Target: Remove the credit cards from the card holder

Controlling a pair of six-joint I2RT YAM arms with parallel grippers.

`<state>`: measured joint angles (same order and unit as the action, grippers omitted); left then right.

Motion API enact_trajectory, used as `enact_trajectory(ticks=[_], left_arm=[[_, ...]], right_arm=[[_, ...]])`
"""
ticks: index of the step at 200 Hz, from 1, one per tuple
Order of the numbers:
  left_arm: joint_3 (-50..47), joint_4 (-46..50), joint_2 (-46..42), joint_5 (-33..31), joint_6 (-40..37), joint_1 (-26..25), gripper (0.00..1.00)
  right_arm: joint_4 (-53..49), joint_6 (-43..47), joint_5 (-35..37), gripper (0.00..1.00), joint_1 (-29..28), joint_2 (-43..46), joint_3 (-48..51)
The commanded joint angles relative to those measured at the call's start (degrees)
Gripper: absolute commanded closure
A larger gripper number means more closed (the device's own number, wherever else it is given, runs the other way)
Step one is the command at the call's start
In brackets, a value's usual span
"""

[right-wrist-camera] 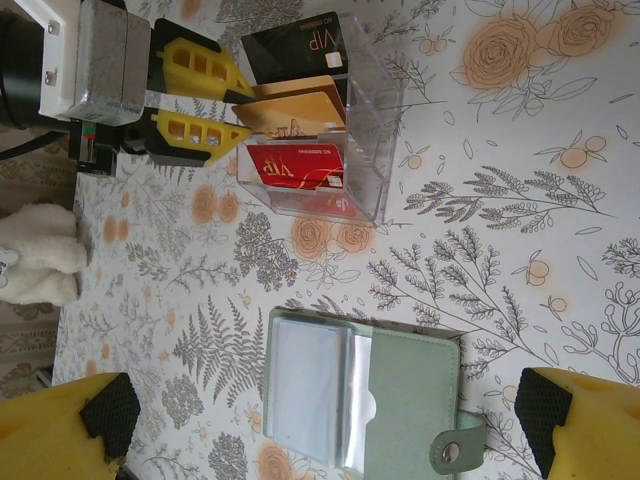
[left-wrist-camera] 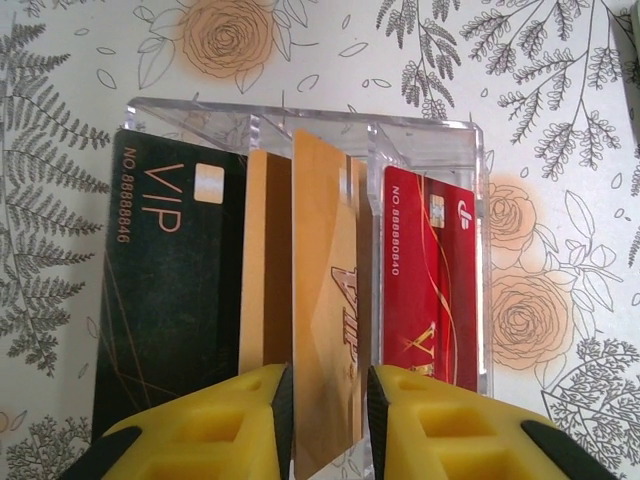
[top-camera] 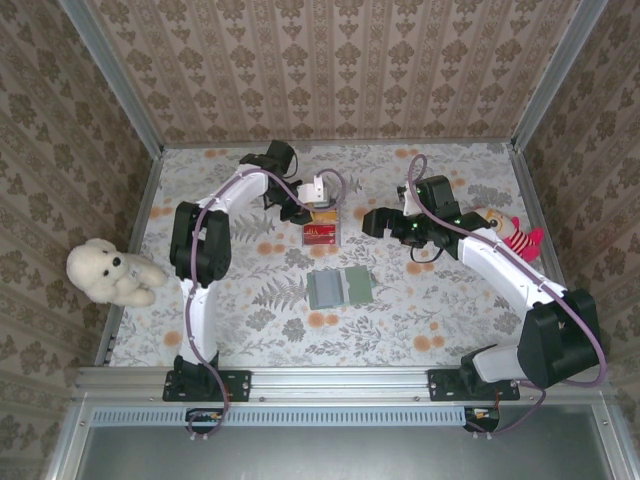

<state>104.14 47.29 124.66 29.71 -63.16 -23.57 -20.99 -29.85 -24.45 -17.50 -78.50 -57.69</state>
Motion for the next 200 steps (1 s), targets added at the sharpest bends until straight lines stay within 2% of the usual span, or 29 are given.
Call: enact_trajectory(ticks=[1, 22, 41, 84, 112, 118, 124, 127, 131, 177, 200], left_arm=[[-0.16, -2.68, -4.12, 1.3, 1.33, 0.11, 0.7], [-3.05, -6.72, -7.74, 1.58, 3.29, 0.19, 0.69], [-6.32, -11.73, -11.77, 1.32, 8.76, 0.34, 0.66], [-21.82, -29.93, -24.57, -2.0, 28.42, 1.5, 0.59], [-31.05, -38.07, -32.41, -8.78, 42.03, 1.51, 0.48], [-32.31, -38.61, -33.83, -9.16, 43.62, 1.43, 0.4], [-33.64, -38.82, -35.07, -9.74, 44.92, 1.3, 0.26], [-34.15, -38.85, -35.69, -10.29, 45.56, 1.23, 0.06], [-34.92, -38.85, -36.53, -10.92, 46.33, 1.08, 0.0], [-44.41, -41.02, -44.57, -17.26, 54.12, 0.96, 0.0], [-51.05, -44.48, -49.35, -22.09, 61.84, 1.37, 0.0]], right_arm=[[0.28, -0.39, -1.05, 0.0, 0.28, -0.34, 0.39], [0.23, -0.3, -1.04, 0.0, 0.28, -0.34, 0.61], [-0.03, 0.21, -0.83, 0.0, -0.1, -0.42, 0.63], [-5.33, 3.92, 6.99, 0.02, -5.59, -2.49, -1.81], [-7.94, 4.32, 12.1, 0.04, -12.1, -5.15, -4.11], [-8.22, 4.0, 12.67, 0.04, -13.35, -5.85, -4.47], [-8.36, 3.68, 12.95, 0.04, -14.46, -6.55, -4.77], [-8.43, 3.44, 13.13, 0.04, -15.04, -6.95, -4.91], [-8.53, 3.19, 13.44, 0.05, -15.74, -7.51, -5.09], [-12.17, 1.48, 18.0, 0.13, -23.82, -15.07, -9.06], [-14.16, 0.11, 21.46, 0.13, -27.67, -19.36, -11.31]])
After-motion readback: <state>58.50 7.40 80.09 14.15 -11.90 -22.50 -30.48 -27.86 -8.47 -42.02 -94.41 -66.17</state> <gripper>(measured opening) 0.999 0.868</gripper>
